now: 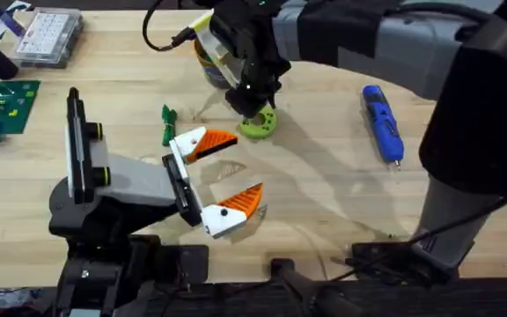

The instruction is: Pick up the gripper from the table and insert it into the empty holder that is missing its gripper. Then pick up a screw, insert it into the mounting hole, and use the screwdriver to tighten it. Finally, clean up the table by picking up the vegetable and placing it into the bucket.

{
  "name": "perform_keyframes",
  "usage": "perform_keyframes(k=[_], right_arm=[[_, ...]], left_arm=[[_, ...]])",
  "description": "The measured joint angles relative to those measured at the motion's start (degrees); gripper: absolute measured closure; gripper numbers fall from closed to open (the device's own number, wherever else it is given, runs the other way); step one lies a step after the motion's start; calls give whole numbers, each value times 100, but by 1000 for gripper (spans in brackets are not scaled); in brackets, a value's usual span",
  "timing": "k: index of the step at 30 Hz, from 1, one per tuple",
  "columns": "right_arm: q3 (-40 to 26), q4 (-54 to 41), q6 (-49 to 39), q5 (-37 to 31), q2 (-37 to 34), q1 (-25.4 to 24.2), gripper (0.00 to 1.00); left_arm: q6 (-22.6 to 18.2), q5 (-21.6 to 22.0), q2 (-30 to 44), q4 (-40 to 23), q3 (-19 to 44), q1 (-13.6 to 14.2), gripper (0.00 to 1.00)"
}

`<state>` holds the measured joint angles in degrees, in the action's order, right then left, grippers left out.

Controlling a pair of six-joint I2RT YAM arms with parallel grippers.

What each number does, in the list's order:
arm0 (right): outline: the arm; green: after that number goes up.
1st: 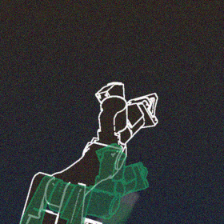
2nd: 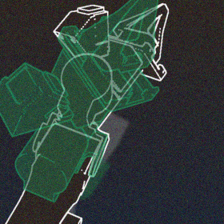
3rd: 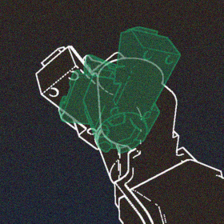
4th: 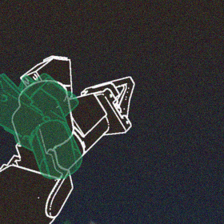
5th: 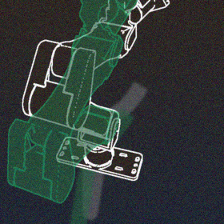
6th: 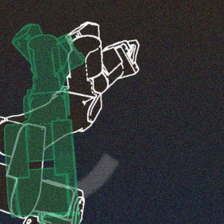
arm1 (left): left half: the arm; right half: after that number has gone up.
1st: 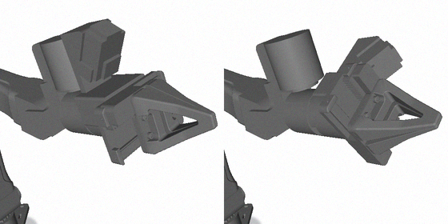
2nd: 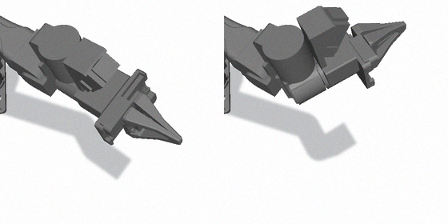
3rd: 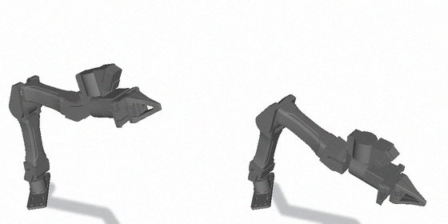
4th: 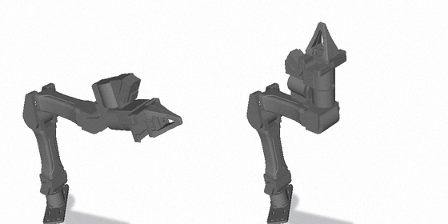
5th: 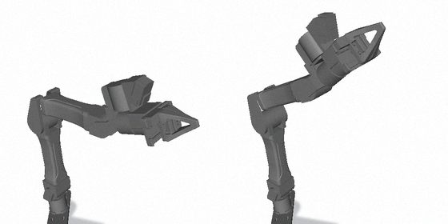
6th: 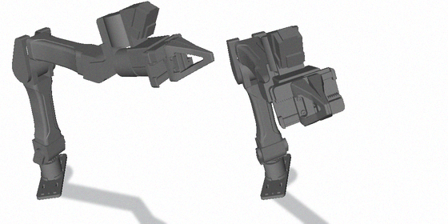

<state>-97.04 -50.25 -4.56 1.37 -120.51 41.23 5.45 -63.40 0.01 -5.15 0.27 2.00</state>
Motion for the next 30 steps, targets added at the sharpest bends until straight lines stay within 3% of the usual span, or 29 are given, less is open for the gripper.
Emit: perform_keyframes(k=[12, 20, 30], right_arm=[[-632, -580, 2, 4, 0, -51, 995], [-1117, -1267, 2, 4, 47, -388, 995], [-1338, -1545, 4, 4, 1072, -668, 995]], left_arm=[[0, 0, 0, 0, 0, 0, 14], [0, 0, 0, 0, 0, 0, 14], [0, 0, 0, 0, 0, 0, 14]])
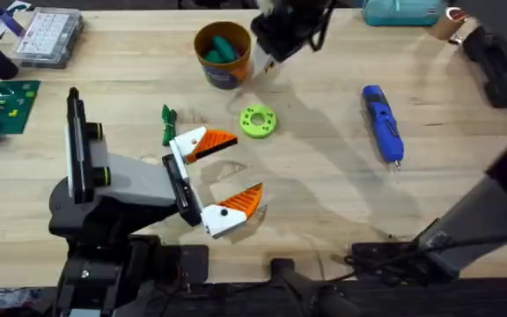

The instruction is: Pick up the gripper from the table and insert it into the empty holder that is missing its gripper. Then pick up a screw, insert it into the mounting hole, and use the screwdriver to tighten it. Finally, clean up the table by picking up the vegetable and placing it into the bucket.

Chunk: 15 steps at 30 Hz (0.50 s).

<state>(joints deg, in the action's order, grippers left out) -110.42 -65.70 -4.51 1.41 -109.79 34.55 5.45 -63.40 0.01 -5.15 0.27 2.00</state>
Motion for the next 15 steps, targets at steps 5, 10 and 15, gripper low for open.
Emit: perform_keyframes(k=[5, 10, 15], right_arm=[[-12, -138, 4, 0, 330, -59, 995], [-12, -268, 4, 2, 573, -60, 995], [-12, -474, 6, 17, 823, -60, 995]], left_arm=[[0, 0, 0, 0, 0, 0, 14], [0, 0, -2, 0, 0, 0, 14], [0, 0, 0, 0, 0, 0, 14]])
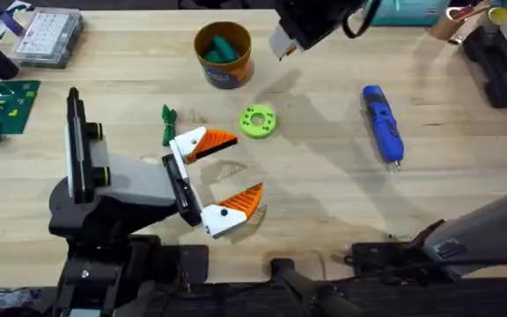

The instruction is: Pick up the gripper from the table and insert it into the empty holder that is missing its gripper. Then pick up a screw, insert it into the mounting hole, and use the screwdriver to tighten it. Finally, clean up the table by picking up the vegetable and placing it into the bucket.

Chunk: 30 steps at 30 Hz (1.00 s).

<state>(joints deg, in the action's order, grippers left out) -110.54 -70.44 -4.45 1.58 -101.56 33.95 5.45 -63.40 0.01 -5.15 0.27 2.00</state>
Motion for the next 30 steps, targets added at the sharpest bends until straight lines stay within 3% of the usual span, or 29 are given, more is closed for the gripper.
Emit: perform_keyframes(k=[9, 17, 30], right_arm=[[0, -115, 0, 0, 184, 222, 995], [-58, -54, 0, 16, 184, 842, 995], [-717, -97, -59, 22, 185, 1972, 995]], left_arm=[[0, 0, 0, 0, 0, 0, 14], [0, 0, 0, -1, 0, 0, 14], [0, 0, 0, 0, 0, 0, 14]])
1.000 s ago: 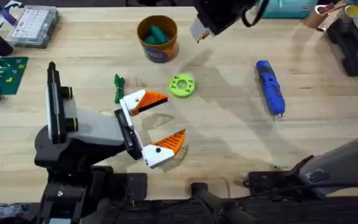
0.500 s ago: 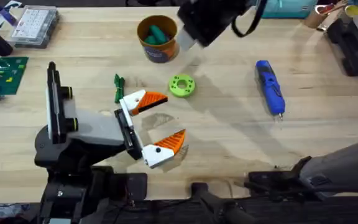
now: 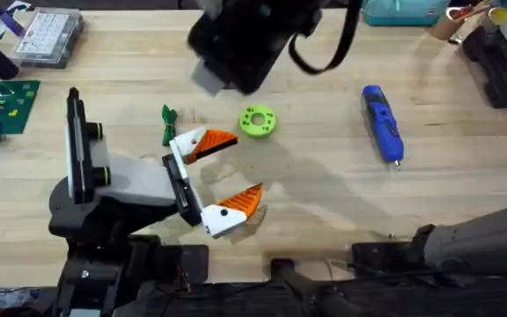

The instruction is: Pick up the gripper from the table and insert it into the empty holder that is missing its gripper. Then pick up a screw, insert it into the mounting hole, and use the screwdriver to tighten it. Finally, clean up the table by picking up the vegetable and placing it into the bucket.

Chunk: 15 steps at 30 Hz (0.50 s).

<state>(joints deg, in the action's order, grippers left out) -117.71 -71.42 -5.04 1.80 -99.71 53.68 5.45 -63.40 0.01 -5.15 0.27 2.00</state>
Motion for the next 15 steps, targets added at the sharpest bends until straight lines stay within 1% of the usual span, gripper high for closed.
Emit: perform_keyframes(k=[7, 15], right_arm=[[0, -58, -122, 0, -1, 471, 995], [-2, -276, -246, 0, -179, 616, 995]], left_arm=[[0, 0, -2, 0, 0, 0, 14], [0, 0, 0, 0, 0, 0, 14]])
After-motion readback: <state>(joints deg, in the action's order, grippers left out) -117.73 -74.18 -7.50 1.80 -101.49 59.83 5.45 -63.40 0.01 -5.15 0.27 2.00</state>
